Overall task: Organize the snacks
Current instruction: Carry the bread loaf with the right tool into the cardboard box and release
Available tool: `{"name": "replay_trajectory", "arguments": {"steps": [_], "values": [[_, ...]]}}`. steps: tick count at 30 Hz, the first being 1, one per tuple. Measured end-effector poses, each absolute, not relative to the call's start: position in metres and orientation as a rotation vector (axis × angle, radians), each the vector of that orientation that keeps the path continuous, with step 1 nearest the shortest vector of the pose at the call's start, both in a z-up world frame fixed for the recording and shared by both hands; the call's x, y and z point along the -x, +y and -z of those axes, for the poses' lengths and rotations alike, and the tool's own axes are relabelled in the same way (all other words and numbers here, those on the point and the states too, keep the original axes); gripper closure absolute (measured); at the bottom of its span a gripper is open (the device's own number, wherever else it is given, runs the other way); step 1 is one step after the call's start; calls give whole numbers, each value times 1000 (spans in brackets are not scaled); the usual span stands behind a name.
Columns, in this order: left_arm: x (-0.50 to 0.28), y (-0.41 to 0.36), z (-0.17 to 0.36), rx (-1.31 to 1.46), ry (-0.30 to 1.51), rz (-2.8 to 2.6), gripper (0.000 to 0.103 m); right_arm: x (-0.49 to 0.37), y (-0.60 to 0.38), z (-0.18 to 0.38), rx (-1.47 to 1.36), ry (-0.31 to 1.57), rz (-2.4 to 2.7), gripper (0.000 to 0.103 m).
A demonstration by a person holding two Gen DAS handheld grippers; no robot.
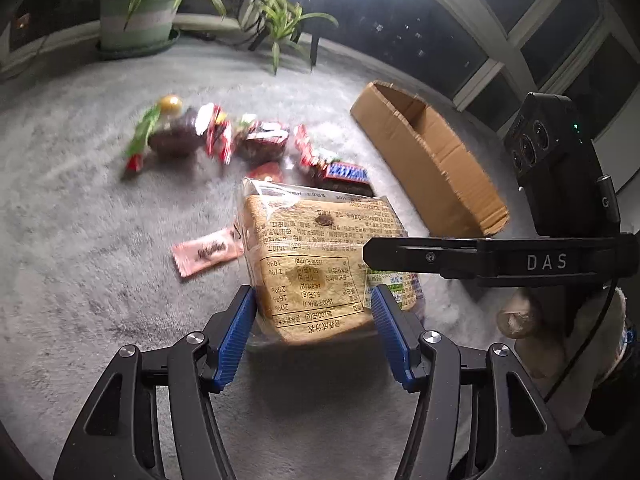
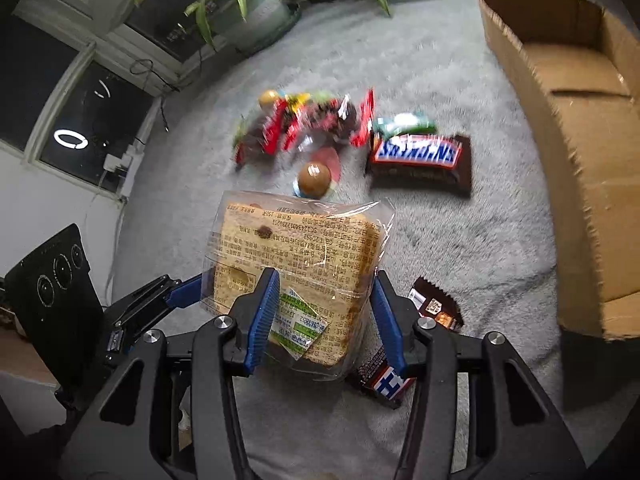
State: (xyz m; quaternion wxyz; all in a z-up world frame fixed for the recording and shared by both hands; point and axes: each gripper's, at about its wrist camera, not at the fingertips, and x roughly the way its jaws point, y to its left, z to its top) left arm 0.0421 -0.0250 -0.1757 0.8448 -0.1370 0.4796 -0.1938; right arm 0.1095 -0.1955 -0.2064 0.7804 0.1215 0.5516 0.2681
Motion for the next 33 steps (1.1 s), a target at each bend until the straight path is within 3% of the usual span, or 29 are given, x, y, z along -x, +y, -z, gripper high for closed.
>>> {"name": "replay_trajectory", "arguments": {"steps": [14,33], "values": [[-55,-86,120,251,868,484,45,-102,-268,133,-224,1003,-500,54],[-102,-209,126,182,871,621,45,-125,-397,137,-258,968,-326,54]]}}
